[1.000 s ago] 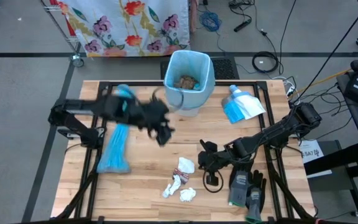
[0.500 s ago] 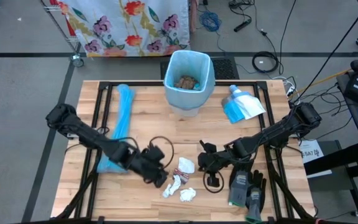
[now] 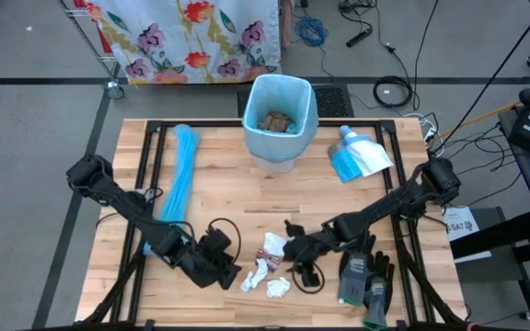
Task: Place trash/remove bag and relplace
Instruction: Put the white paper into the blue trash bag inside the white trash bin
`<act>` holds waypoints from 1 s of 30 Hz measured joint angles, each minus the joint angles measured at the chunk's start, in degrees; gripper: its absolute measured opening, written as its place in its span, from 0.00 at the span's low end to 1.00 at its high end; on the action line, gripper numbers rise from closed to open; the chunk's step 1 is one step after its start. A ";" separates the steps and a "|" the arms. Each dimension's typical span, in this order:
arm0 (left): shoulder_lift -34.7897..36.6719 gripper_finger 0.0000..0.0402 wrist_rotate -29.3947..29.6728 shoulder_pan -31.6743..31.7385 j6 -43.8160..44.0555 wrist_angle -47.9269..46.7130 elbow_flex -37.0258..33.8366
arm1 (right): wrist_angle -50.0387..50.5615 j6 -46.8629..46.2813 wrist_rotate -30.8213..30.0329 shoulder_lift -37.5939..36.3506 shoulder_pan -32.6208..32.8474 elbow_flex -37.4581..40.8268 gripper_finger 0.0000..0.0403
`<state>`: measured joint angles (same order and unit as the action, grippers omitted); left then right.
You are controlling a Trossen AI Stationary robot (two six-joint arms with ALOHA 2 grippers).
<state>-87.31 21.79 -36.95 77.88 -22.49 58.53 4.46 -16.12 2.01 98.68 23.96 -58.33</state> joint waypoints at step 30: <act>0.00 0.56 1.12 -1.31 5.80 0.69 -0.05 | -20.27 8.61 -9.96 16.78 -3.01 -0.20 0.18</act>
<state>-87.31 22.91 -38.26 83.68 -21.80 58.48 -15.81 -7.51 -7.94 115.46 20.95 -58.52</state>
